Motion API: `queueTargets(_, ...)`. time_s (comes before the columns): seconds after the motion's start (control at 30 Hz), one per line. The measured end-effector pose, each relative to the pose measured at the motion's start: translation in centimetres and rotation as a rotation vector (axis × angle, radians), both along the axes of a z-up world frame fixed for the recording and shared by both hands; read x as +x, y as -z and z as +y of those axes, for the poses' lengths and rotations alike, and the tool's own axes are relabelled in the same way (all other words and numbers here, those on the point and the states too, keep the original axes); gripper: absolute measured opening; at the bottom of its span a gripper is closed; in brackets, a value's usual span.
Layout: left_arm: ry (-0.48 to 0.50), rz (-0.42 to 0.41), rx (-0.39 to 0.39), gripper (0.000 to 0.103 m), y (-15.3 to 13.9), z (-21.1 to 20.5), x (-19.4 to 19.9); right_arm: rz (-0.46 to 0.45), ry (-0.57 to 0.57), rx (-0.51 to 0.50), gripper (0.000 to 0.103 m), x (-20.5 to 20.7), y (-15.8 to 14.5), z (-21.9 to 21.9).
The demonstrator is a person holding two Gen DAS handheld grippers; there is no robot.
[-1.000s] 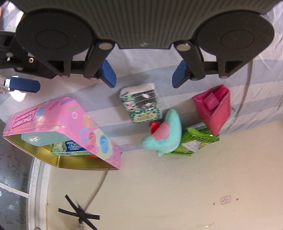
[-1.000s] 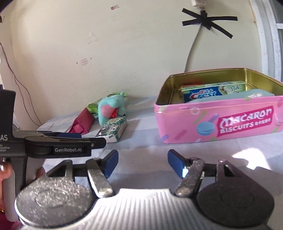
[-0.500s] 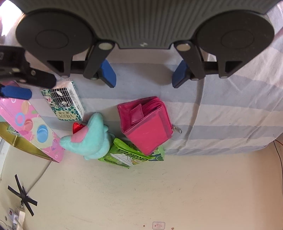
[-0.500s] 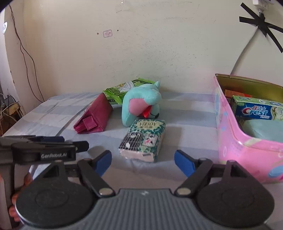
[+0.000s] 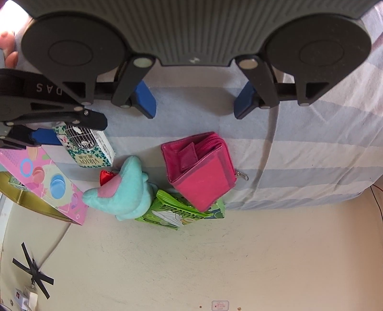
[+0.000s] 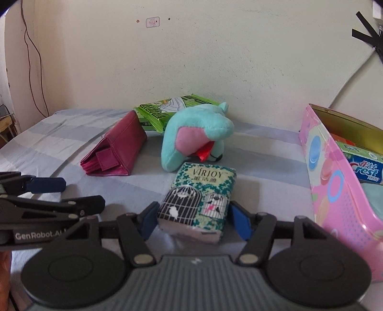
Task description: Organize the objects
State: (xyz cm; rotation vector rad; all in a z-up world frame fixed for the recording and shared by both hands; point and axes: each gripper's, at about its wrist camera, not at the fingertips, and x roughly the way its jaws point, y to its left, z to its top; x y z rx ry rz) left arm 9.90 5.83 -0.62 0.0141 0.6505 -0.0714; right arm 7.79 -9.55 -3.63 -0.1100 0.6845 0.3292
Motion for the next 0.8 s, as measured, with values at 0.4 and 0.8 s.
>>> queueTargets(0.4,0.001,-0.003,0.020,0.076,0.0,-0.3,-0.1,-0.028,-0.078,-0.047,0.063,-8.8,-0.8,-5.1)
queueTargets(0.8,0.217,0.087,-0.191,0.075,-1.8,-2.8,-2.1,-0.052,0.085,-0.063,0.081,-13.9,-1.6,-10.4)
